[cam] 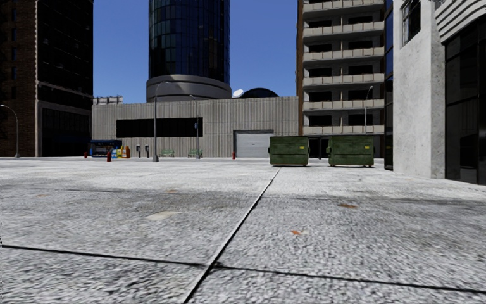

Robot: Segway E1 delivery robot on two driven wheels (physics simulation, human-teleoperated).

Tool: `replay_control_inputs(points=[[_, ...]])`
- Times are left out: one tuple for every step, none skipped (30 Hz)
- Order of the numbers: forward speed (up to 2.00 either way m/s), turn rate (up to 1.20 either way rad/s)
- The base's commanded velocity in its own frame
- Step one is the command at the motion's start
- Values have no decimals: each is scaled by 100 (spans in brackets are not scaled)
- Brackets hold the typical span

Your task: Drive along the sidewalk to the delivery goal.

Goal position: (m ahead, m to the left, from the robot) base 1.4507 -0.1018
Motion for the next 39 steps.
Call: replay_control_inputs(points=[[200, 0], [200, 0], [200, 0], [200, 0], [200, 0], [200, 0], [200, -8], [200, -19], [200, -24], [200, -24], [200, -27], [200, -27], [200, -24], [200, -24], [200, -10], [200, 0], [199, 0], [199, 0], [125, 0], [109, 0], [0, 0], [0, 0], [0, 0], [0, 0], [0, 0], [0, 0], [0, 0], [0, 0], [0, 0], [0, 0], [0, 0], [0, 0], [0, 0], [0, 0], [0, 0], [0, 0], [0, 0], [0, 0], [0, 0]])
